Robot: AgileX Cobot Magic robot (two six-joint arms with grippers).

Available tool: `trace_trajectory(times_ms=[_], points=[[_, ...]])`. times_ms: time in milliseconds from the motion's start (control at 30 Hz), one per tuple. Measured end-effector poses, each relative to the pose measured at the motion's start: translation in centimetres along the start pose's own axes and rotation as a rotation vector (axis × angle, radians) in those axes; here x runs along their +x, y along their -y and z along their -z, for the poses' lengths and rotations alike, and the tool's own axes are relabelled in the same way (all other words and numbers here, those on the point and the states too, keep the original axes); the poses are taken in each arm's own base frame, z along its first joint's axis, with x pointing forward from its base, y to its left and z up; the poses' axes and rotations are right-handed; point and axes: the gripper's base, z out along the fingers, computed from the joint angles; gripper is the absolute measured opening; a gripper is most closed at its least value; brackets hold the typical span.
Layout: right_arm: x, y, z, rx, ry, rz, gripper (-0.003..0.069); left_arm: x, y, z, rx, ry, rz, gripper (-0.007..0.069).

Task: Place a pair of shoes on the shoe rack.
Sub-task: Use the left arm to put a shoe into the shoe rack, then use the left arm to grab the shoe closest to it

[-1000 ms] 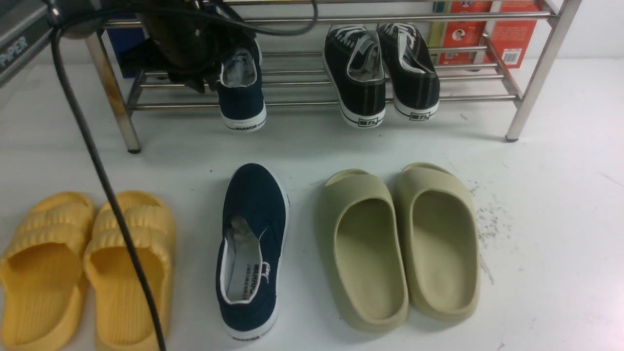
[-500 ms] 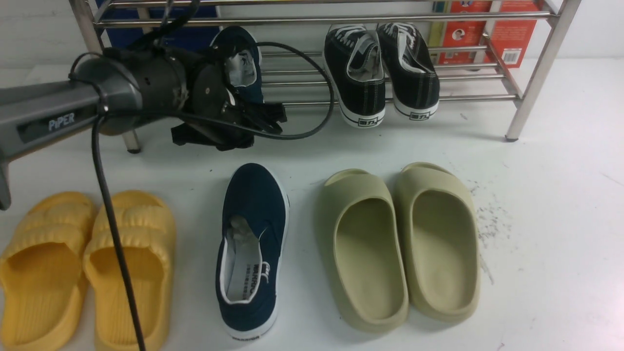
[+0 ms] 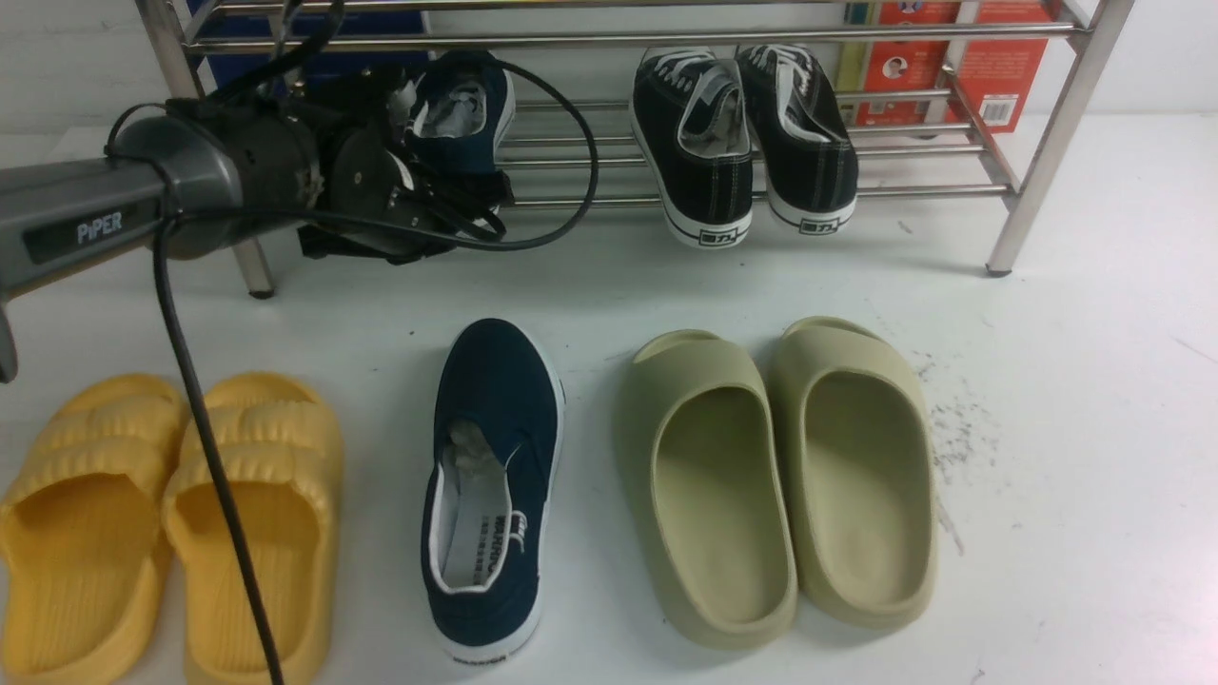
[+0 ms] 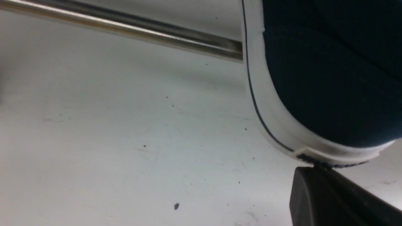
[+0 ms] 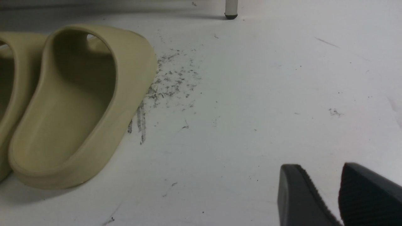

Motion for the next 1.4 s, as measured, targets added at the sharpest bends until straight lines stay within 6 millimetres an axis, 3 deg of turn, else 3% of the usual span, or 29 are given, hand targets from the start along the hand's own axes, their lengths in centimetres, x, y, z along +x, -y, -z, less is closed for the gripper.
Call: trace_trajectory(times_ms=[467, 600, 800, 867, 1000, 1100, 1267, 1333, 1367, 1400], points=[[0.0, 0.0, 0.0, 0.000, 0.000, 0.000, 0.0239, 1.1, -1.0, 0.3, -0.098, -0.141, 0.003, -0.0013], [0.0, 0.0, 0.0, 0.000, 0.000, 0.000, 0.0239, 0.4, -0.9, 3.5, -0.143, -0.197, 0.010, -0.0013], [0.0, 0.0, 0.0, 0.000, 0.000, 0.000, 0.0239, 0.7, 0.7, 11.3, -0.118, -0.220, -0.066, -0.0013], [0.0, 0.0, 0.0, 0.000, 0.000, 0.000, 0.0239, 2.7, 1.5, 13.7, -0.092, -0.251, -0.094, -0.0013], [0.0, 0.0, 0.0, 0.000, 0.000, 0.000, 0.0239, 7.0, 2.0, 16.5, -0.075, -0.345, -0.094, -0.0013], [0.0, 0.0, 0.0, 0.000, 0.000, 0.000, 0.0239, 9.6, 1.7, 16.6, -0.091, -0.411, -0.094, -0.0013], [0.0, 0.0, 0.0, 0.000, 0.000, 0.000, 0.0239, 10.8, 1.5, 15.6, -0.109, -0.462, -0.086, 0.0031], [0.0, 0.0, 0.0, 0.000, 0.000, 0.000, 0.0239, 11.1, 1.5, 14.8, -0.116, -0.474, -0.088, 0.0120], [0.0, 0.0, 0.0, 0.000, 0.000, 0.000, 0.0239, 11.1, 1.5, 14.7, -0.116, -0.474, -0.088, 0.0120], [0.0, 0.0, 0.0, 0.000, 0.000, 0.000, 0.0239, 11.4, 1.5, 13.9, -0.122, -0.484, -0.090, 0.0188]])
